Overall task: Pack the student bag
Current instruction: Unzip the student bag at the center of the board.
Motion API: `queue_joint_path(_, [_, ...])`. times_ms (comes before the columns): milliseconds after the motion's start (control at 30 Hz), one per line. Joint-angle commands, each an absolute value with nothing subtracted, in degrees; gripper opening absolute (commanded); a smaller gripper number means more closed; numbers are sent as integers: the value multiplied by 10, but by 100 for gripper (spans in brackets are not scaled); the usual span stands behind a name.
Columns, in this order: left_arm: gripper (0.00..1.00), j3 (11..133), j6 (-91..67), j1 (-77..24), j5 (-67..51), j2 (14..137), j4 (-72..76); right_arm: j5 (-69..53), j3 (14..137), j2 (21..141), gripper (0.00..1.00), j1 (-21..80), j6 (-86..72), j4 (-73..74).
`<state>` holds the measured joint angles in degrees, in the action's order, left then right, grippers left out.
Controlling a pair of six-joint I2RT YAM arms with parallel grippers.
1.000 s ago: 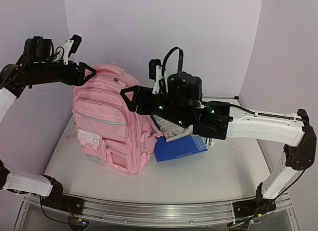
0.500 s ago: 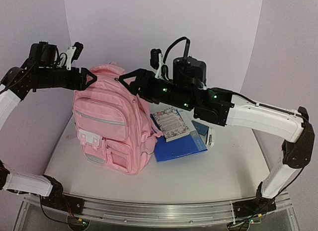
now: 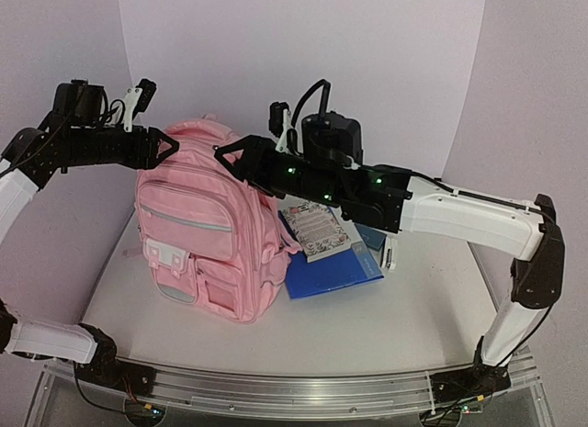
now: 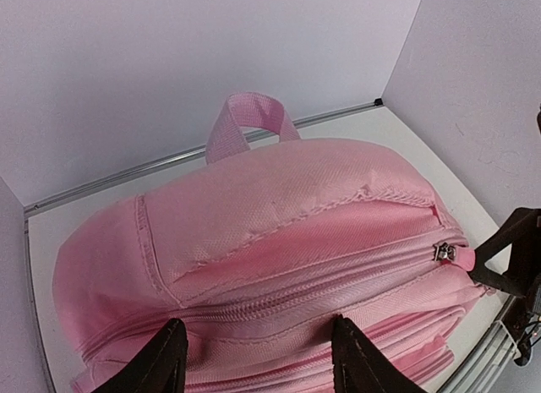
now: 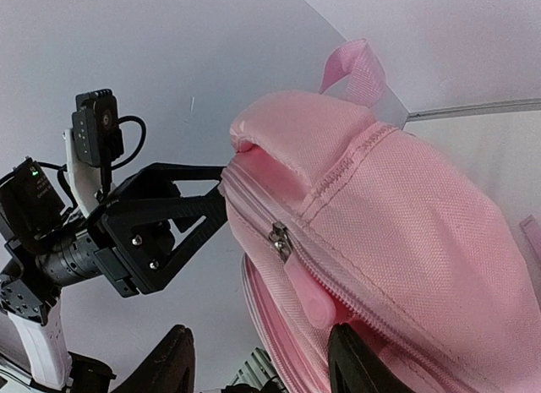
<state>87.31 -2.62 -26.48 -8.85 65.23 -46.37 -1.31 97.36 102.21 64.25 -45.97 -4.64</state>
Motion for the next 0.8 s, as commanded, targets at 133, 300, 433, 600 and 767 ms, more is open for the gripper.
queue_joint_path(133, [51, 862, -1, -264, -126, 644, -444, 0, 1017, 1055, 52, 629, -464, -43])
queue_joint_path(300, [46, 858, 12, -265, -125, 646, -444, 18, 1025, 1063, 50, 624, -467, -41])
queue_joint_path(433, [39, 854, 15, -265, -128, 647, -441, 19, 1034, 1071, 40, 623, -464, -41])
queue_joint_path(600, [28, 850, 22, -265, -152, 651, -438, 25, 1044, 1072, 19, 624, -451, -44])
queue_joint_path(767, [15, 847, 37, -265, -186, 657, -435, 45, 1052, 1067, 9, 624, -428, -47])
